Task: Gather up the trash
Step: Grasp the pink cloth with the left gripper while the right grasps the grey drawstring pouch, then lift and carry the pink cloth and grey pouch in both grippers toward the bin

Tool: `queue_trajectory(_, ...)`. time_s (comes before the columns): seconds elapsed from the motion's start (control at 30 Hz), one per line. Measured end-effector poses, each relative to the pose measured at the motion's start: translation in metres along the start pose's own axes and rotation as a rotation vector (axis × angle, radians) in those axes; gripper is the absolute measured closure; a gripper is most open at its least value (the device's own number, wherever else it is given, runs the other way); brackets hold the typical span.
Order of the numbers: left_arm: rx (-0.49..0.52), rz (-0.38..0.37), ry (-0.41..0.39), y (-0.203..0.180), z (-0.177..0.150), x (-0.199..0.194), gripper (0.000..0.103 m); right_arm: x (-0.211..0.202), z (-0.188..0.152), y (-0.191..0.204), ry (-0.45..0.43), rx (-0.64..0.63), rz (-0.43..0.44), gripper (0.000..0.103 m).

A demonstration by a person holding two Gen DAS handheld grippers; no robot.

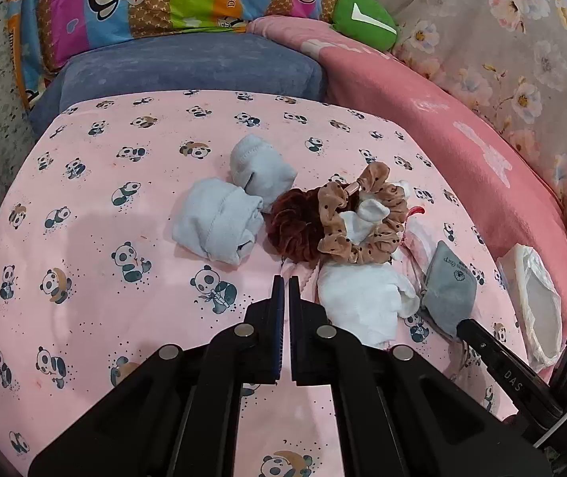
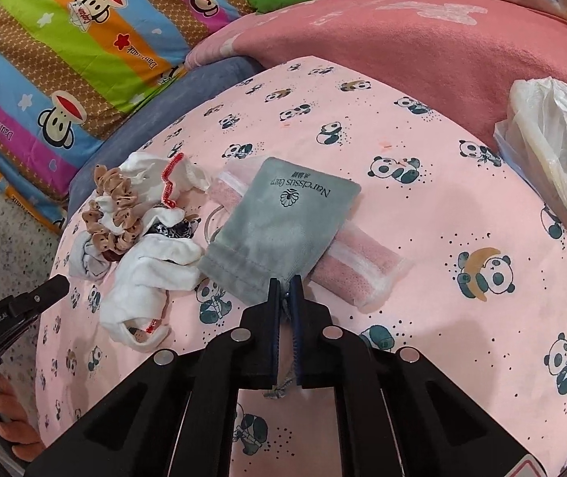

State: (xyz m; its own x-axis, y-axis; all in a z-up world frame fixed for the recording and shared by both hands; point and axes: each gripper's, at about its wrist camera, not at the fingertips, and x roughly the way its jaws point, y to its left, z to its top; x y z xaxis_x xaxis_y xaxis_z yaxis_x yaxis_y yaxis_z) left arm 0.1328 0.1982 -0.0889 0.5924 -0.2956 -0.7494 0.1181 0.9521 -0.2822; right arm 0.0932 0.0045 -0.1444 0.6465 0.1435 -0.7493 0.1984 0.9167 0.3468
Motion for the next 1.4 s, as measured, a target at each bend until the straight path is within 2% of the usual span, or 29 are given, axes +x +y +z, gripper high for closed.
queue_trajectory(0.1,0.0,-0.004,0.008,-0.001,-0.002,0.004,0.1,-0.01,0.002,0.004,-0.023,-0.017,0.016,0.096)
queue_trajectory(0.2,0.019,-0.011,0.048,0.001,-0.001,0.018,0.098,-0.019,0.005,0.007,-0.045,-0.026,0.03,0.096)
queue_trajectory(0.27,0.01,-0.019,0.087,0.002,0.0,0.029,0.083,-0.023,0.007,0.008,-0.051,-0.023,0.039,0.096)
queue_trajectory(0.33,-0.001,-0.016,0.097,0.002,0.001,0.037,0.055,-0.027,0.007,0.008,-0.057,-0.02,0.047,0.096)
queue_trajectory(0.4,-0.002,-0.004,0.09,0.001,0.002,0.042,0.052,-0.03,0.009,0.009,-0.062,-0.018,0.053,0.096)
queue_trajectory(0.5,0.004,-0.001,0.101,-0.002,0.004,0.052,0.053,-0.032,0.01,0.011,-0.066,-0.024,0.054,0.096)
queue_trajectory(0.53,0.013,0.004,0.097,-0.003,0.004,0.053,0.057,-0.033,0.01,0.013,-0.067,-0.03,0.056,0.096)
queue_trajectory(0.57,0.023,0.003,0.093,-0.005,0.004,0.054,0.063,-0.033,0.01,0.013,-0.068,-0.033,0.056,0.096)
queue_trajectory(0.6,0.029,-0.003,0.1,-0.006,0.003,0.055,0.079,-0.033,0.01,0.014,-0.068,-0.036,0.057,0.096)
queue_trajectory(0.63,0.027,-0.006,0.108,-0.005,0.003,0.056,0.09,-0.033,0.01,0.014,-0.067,-0.038,0.059,0.096)
queue_trajectory(0.7,0.016,-0.022,0.115,-0.004,0.001,0.055,0.099,-0.034,0.01,0.014,-0.067,-0.04,0.068,0.096)
queue_trajectory(0.83,0.011,-0.035,0.101,-0.006,-0.002,0.044,0.1,-0.04,0.009,0.016,-0.074,-0.041,0.083,0.096)
queue_trajectory(1.1,0.037,-0.058,0.031,-0.025,0.003,-0.002,0.1,-0.075,0.022,0.017,-0.147,-0.047,0.117,0.096)
queue_trajectory(1.4,0.12,-0.105,-0.084,-0.076,0.029,-0.057,0.1,-0.126,0.047,0.009,-0.246,-0.057,0.143,0.096)
